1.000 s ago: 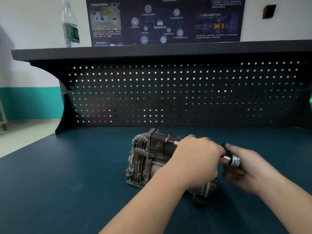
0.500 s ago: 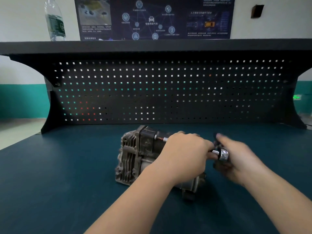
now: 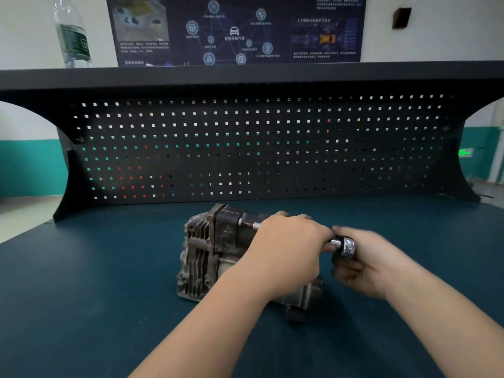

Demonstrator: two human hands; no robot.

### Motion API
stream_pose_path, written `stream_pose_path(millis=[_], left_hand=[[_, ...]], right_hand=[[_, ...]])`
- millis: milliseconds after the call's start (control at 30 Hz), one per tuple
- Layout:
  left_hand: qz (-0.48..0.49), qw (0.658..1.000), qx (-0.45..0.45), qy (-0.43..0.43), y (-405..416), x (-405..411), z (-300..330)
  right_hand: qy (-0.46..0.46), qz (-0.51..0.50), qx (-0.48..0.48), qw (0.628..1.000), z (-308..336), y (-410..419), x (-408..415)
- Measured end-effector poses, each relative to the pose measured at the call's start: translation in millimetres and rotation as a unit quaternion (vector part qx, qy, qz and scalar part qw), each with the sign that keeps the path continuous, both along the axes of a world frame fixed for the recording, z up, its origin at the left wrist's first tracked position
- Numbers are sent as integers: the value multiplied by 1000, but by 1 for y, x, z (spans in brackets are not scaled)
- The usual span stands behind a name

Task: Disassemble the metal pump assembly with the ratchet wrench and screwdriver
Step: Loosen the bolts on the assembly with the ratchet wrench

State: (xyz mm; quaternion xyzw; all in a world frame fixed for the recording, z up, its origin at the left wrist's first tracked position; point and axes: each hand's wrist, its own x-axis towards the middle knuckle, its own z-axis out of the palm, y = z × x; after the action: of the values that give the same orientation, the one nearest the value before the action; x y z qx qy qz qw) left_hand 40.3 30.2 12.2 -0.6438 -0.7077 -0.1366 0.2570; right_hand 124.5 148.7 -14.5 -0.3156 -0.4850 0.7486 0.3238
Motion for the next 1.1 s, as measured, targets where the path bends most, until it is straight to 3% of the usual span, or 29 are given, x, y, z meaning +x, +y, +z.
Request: stream_pose_path(millis=[33, 100, 133, 200, 267, 333, 400, 467, 500, 533, 600, 667, 733, 833, 933, 1000, 1033, 1100], left_hand=[[-2, 1000, -1, -4, 0, 0, 1], [-15, 999, -5, -27, -1, -1, 3], [-22, 999, -6, -43, -2, -1, 5], [-32, 998, -3, -47, -3, -1, 6], [-29, 999, 1, -29, -3, 0, 4], [-27, 999, 7, -19, -3, 0, 3], [-19, 1000, 12, -8, -3, 1, 2], [-13, 1000, 15, 1, -2, 0, 1], [-13, 1000, 17, 0, -2, 0, 0], [-14, 1000, 18, -3, -2, -1, 0], [-25, 999, 17, -16, -1, -2, 1], [-36, 999, 12, -18, -2, -3, 1], [-37, 999, 14, -4, -1, -4, 1], [-44, 999, 13, 25, 1, -5, -3], [-50, 998, 24, 30, 3, -7, -7], [-53, 998, 27, 22, 3, -8, -8], [-55, 998, 22, 16, 3, -9, -7], [-55, 998, 10, -1, 2, -9, -3]], right_hand=[[9, 12, -20, 1000, -1, 1, -1], [36, -50, 84, 995, 4, 5, 1], [54, -97, 186, 976, 8, 6, 3], [64, -151, 401, 901, 16, 5, 9], [51, -162, 484, 858, 18, 6, 11], [28, -166, 413, 895, 12, 6, 8], [13, -108, 192, 975, 5, 6, 2], [20, -8, 12, 1000, -2, 1, -2], [23, 9, -12, 1000, -4, 1, -3], [29, 1, 6, 1000, -1, 2, -2], [56, -75, 163, 982, 7, 6, 3], [51, -143, 380, 912, 17, 7, 9], [56, -158, 486, 858, 17, 4, 13], [42, -185, 435, 880, 8, -2, 8], [-9, -112, 164, 980, 1, -1, 0], [-1, -24, 27, 999, -2, 0, -3], [2, -25, 29, 999, -2, 1, -3], [30, -93, 177, 979, 1, 5, 0]])
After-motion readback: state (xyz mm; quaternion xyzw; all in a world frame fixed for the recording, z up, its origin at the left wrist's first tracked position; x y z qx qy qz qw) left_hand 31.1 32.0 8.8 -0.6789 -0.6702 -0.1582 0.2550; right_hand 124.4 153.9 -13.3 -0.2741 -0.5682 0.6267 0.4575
